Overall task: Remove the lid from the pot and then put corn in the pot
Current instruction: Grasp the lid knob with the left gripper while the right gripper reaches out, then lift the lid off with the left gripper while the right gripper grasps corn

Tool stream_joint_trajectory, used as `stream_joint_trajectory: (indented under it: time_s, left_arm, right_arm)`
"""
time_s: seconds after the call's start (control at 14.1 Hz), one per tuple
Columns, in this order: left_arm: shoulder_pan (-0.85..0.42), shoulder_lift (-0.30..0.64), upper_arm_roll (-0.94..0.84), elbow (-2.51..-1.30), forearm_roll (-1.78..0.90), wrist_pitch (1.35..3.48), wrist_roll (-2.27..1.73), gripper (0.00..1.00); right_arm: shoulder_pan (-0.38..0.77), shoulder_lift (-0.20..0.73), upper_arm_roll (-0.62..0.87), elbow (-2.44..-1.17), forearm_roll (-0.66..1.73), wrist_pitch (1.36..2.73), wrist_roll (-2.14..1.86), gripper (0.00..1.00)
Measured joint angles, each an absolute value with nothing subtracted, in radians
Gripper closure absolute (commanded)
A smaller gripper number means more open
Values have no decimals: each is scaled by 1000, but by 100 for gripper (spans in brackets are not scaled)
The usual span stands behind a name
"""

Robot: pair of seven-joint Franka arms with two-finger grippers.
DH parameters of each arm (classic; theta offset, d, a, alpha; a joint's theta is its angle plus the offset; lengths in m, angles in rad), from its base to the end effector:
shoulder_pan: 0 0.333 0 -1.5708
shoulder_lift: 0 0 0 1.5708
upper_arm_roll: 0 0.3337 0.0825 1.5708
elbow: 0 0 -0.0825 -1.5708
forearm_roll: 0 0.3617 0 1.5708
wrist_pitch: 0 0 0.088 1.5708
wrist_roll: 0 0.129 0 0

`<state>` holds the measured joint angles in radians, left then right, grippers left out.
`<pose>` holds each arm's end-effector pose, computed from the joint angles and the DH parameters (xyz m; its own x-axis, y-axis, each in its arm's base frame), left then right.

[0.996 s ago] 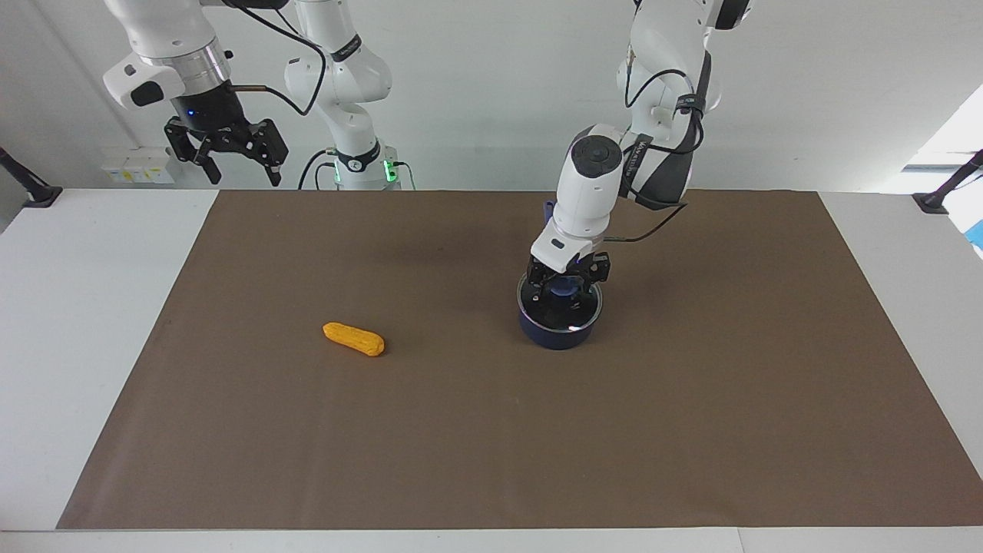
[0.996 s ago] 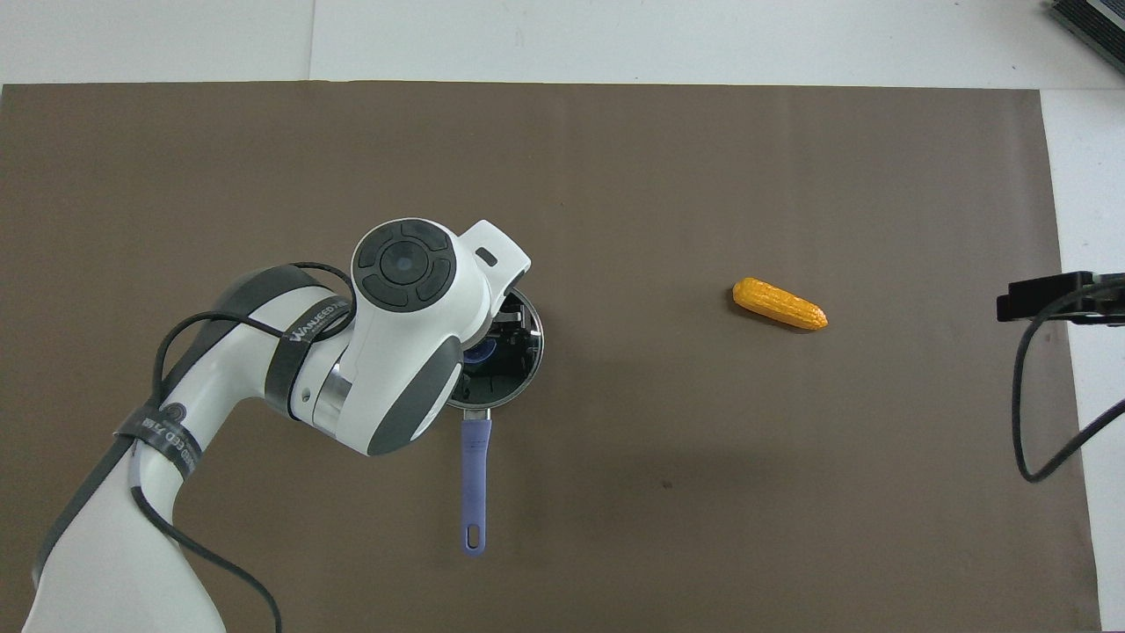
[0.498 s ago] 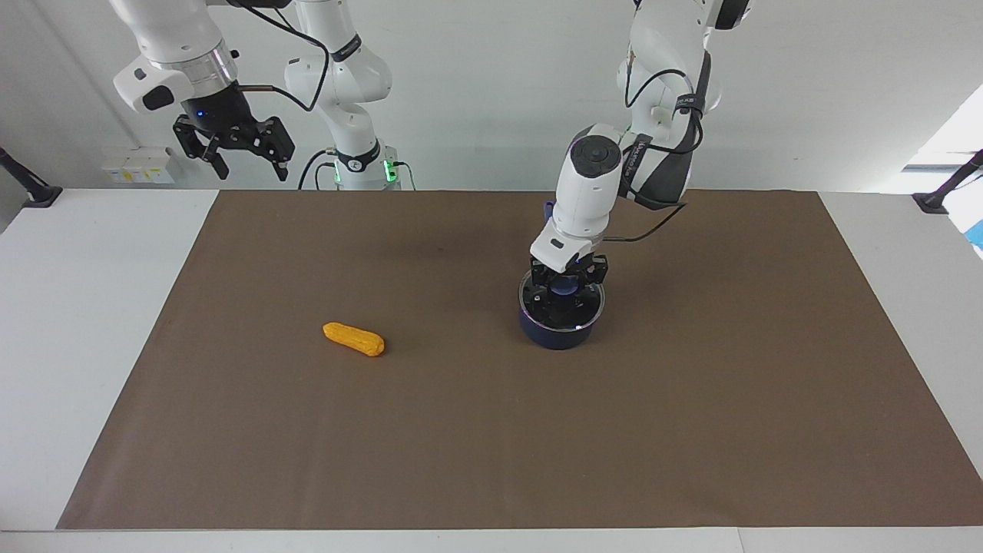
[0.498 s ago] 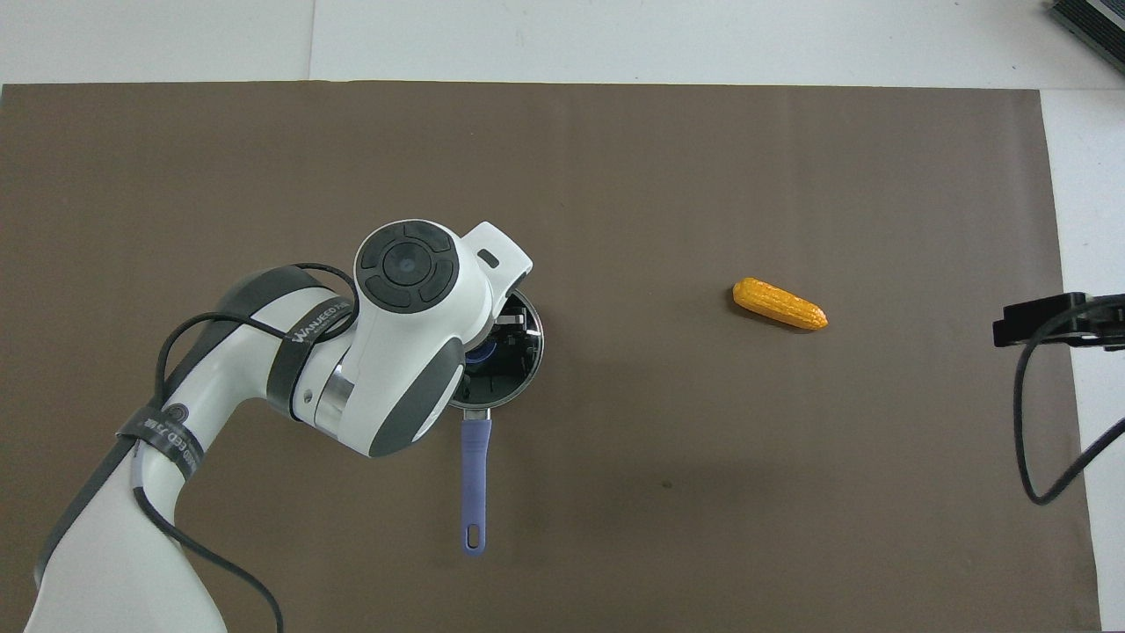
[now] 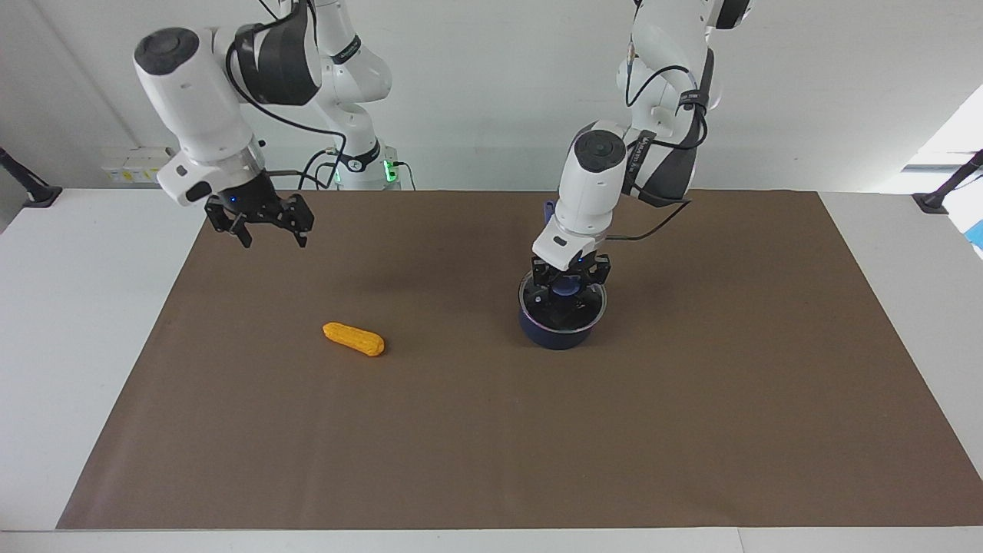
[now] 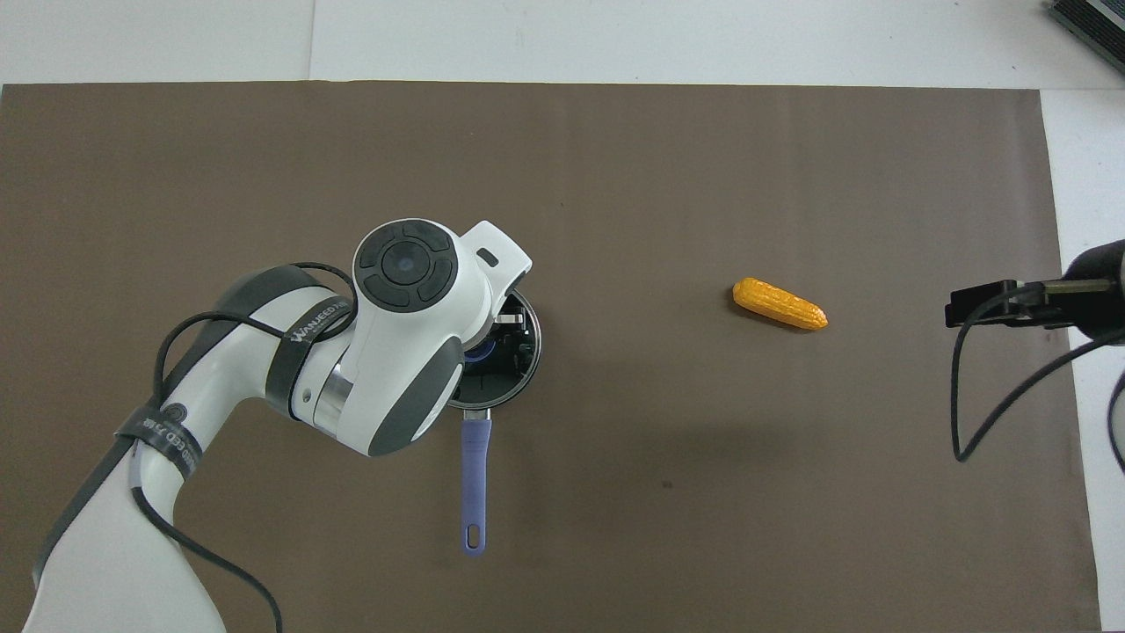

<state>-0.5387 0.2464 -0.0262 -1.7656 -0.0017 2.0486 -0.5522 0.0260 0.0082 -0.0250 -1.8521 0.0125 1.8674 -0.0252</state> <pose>0.5211 -0.3291 0.4310 0.9996 -0.0107 0.0271 -0.0114 -0.9996 0.0260 0.5443 0.0018 0.5135 0.9997 0.0225 0.0074 0.0226 -0.9997 -0.0116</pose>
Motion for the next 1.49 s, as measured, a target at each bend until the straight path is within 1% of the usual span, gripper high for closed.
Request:
stream_joint_trajectory:
  time_s: [0.28,0.43,0.57,0.71,0.93,1.14,1.49]
  left_arm:
    - [-509,237,-13,-1670,-1,1954,-530,100]
    - [-472,228,-10,-1635,-1,1909,-460,100]
    - [-424,209,-8,-1623,-1,1877,-383,100]
    - [-374,188,-6,-1622,-1,1851,-270,100]
    - [-283,178,-3,-1623,-2,1827,-109,100]
    - [-176,178,-2,-1627,-2,1819,64,100]
    - [-62,175,-1,-1668,-2,1816,163,100]
  right_arm:
    - [71,144,-23,-1857,34,2038,-145,0]
    - [102,185,-22,-1857,34,2066,-262,0]
    - [117,222,-22,-1858,34,2088,-463,0]
    - [118,264,-23,-1861,35,2157,-652,0]
    - [130,330,-22,-1866,35,2210,-777,0]
    - [182,366,-22,-1879,34,2263,-784,0]
    - [180,367,-30,-1929,34,2291,-789,0]
